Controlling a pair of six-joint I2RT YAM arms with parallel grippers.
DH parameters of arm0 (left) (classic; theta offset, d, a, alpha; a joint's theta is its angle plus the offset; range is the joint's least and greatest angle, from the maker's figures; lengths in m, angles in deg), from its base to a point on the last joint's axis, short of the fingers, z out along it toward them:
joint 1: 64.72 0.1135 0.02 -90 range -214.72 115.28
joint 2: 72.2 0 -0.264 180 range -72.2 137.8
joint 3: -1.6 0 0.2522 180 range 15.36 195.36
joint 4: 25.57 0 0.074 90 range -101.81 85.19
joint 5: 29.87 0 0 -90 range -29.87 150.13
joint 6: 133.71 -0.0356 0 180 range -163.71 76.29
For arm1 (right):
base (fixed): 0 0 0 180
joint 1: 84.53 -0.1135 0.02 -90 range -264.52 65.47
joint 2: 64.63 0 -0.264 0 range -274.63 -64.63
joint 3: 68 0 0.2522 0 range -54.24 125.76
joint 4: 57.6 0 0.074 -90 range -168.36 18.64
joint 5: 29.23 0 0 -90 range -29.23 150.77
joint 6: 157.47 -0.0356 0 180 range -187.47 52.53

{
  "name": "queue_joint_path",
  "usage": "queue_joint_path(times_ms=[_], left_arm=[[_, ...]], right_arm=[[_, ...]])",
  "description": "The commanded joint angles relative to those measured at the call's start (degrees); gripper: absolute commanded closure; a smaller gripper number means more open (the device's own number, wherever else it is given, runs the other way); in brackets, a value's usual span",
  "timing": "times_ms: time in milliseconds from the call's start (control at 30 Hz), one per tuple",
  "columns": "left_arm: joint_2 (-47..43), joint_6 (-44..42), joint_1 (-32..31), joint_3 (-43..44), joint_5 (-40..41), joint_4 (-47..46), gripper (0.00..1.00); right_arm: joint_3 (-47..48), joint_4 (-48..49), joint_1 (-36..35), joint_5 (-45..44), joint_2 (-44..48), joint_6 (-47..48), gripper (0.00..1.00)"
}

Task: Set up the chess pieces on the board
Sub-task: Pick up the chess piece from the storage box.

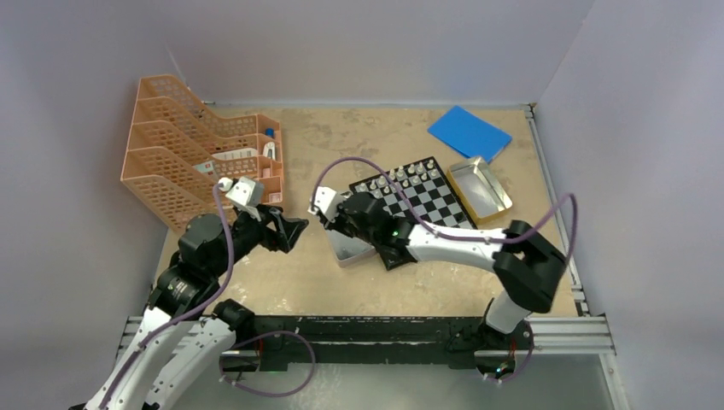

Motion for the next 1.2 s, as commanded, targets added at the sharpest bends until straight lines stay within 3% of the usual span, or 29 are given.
queue_joint_path(times_ms=[0,233,567,1167], left_arm=[[-1.5,-0.99,0.02,-0.3,2.5,-0.41,0.29],[-5.57,-0.93,0.02,-0.26,5.22,0.18,0.29],[-12.75,-0.3,0.02,-0.77,12.01,0.66,0.29],[-11.16,-0.11,0.02,-0.19,12.73,1.75,0.29]], right_arm=[[8.7,-2.99,1.54,5.41,-6.77,12.02,0.65],[16.68,-14.25,5.66,9.48,-14.73,17.5,0.73],[23.95,-24.74,8.16,11.09,-21.48,27.01,0.73],[31.91,-34.59,8.72,4.86,-29.28,32.94,0.76]])
